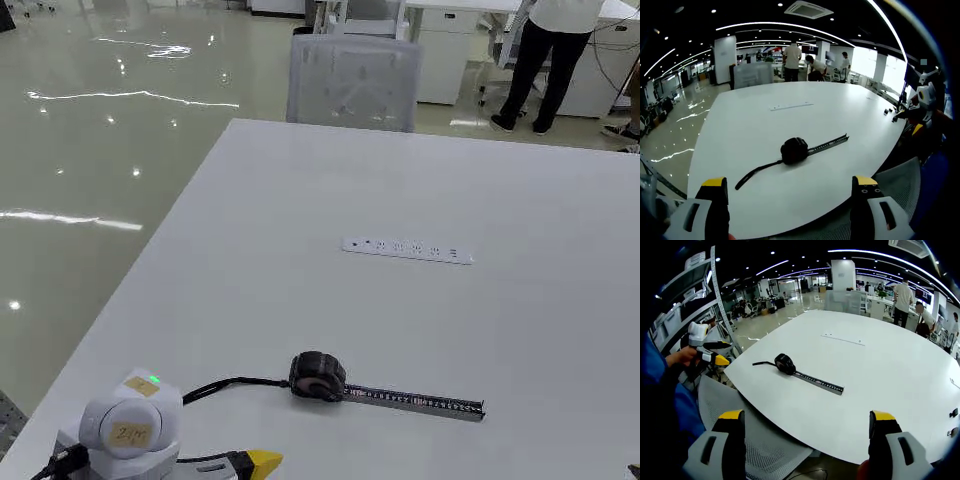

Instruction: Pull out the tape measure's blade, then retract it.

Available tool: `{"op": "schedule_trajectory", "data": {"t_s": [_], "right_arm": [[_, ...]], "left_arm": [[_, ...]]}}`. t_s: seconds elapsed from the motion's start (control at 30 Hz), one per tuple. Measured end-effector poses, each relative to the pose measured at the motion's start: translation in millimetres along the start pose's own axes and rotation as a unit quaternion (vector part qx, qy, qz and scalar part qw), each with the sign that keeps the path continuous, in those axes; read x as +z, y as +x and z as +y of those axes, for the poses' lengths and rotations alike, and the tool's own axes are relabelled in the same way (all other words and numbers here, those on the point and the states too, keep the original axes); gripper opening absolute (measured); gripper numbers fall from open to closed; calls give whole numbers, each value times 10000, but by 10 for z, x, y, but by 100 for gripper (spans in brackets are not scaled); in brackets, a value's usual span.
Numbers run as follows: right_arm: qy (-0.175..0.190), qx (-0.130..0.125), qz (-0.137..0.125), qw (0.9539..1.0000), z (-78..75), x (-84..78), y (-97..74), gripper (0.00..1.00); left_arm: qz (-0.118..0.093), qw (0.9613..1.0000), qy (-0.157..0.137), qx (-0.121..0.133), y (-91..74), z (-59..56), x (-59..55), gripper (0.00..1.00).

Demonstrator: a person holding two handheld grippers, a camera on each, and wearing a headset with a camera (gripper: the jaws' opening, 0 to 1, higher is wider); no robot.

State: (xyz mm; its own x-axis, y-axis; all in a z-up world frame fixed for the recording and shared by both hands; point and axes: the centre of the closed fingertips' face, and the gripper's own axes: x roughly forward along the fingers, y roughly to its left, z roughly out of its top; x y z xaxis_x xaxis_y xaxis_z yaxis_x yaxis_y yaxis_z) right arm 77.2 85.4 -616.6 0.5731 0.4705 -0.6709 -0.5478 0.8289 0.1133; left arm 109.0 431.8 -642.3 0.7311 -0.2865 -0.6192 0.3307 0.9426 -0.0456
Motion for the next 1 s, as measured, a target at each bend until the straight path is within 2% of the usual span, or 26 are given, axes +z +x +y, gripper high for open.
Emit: {"op": "schedule_trajectory", "data": {"t_s": [0.23, 0.33, 0.53, 0.77, 1.0], "right_arm": [[-58, 124, 98, 9999, 18, -42, 128, 100], [-207, 174, 187, 9995, 18, -72, 201, 100], [-293, 311, 227, 9988, -3, -69, 346, 98], [-394, 456, 307, 9977, -62, -81, 510, 97], [-509, 545, 434, 9963, -157, -126, 658, 96]], "left_arm": [[-18, 9999, -127, -17, 131, -55, 15, 98], [-10, 9999, -155, -28, 211, -93, 23, 97], [12, 10000, -61, -16, 401, -169, 92, 97], [17, 10000, -83, 19, 626, -241, 170, 96], [124, 9999, -83, 59, 804, -285, 170, 95]]}}
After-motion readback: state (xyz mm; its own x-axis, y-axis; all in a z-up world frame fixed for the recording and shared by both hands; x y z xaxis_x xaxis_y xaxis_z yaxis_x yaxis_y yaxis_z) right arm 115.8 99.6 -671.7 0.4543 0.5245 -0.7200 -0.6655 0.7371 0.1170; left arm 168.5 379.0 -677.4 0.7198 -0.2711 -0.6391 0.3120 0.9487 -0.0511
